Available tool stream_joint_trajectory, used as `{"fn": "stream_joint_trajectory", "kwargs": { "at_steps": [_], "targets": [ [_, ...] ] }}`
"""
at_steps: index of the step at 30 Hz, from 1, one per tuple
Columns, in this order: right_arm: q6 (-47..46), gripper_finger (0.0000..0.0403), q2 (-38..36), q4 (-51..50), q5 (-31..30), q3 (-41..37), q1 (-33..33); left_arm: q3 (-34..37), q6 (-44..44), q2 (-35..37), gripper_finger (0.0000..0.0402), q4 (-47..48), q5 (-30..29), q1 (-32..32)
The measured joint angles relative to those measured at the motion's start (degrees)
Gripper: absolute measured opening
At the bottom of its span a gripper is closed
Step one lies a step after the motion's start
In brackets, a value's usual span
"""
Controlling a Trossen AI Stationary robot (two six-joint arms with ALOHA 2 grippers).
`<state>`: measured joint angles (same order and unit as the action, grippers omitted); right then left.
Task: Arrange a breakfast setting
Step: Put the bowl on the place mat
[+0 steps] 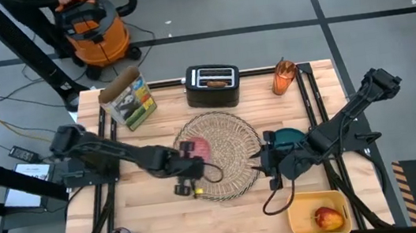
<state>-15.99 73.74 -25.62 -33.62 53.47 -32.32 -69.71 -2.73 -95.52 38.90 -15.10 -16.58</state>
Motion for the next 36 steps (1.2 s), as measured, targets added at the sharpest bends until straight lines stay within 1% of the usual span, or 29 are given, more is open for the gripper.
{"fn": "stream_joint_trajectory", "kwargs": {
  "at_steps": [6, 8, 12, 15, 20, 24, 32, 36],
  "targets": [
    [-4.26, 0.0154, 0.19, -3.39, 1.36, 0.0, 0.11, -4.16, -8.11, -7.17, 0.0022, -4.33, 3.7, 4.35],
    [-5.3, 0.0154, 0.26, -3.47, 1.98, 0.0, -0.07, -5.02, -10.47, -8.89, 0.0022, -6.92, 4.32, 5.37],
    [-7.31, 0.0154, 2.1, -4.25, 2.88, 0.0, -0.42, -6.54, -14.22, -12.77, 0.0022, -8.47, 5.09, 6.37],
    [-8.47, 0.0154, 3.75, -4.12, 4.92, 0.0, -0.74, -6.89, -14.46, -14.68, 0.0022, -8.43, 5.19, 6.58],
    [-10.01, 0.0154, 5.79, -4.05, 6.27, 0.0, -1.26, -6.91, -14.34, -15.18, 0.0028, -8.7, 5.17, 6.56],
    [-10.82, 0.0154, 5.82, -3.42, 6.22, -0.02, -1.25, -6.94, -12.69, -15.18, 0.0048, -8.81, 5.01, 6.67],
    [-13.99, 0.0154, 5.79, -3.17, 5.78, -0.02, -1.26, -7.0, -11.07, -15.18, 0.0053, -11.52, 4.8, 6.89],
    [-14.06, 0.0154, 5.79, -3.19, 5.78, -0.02, -1.26, -7.0, -10.96, -15.16, 0.0068, -12.18, 4.83, 6.89]
  ]
}}
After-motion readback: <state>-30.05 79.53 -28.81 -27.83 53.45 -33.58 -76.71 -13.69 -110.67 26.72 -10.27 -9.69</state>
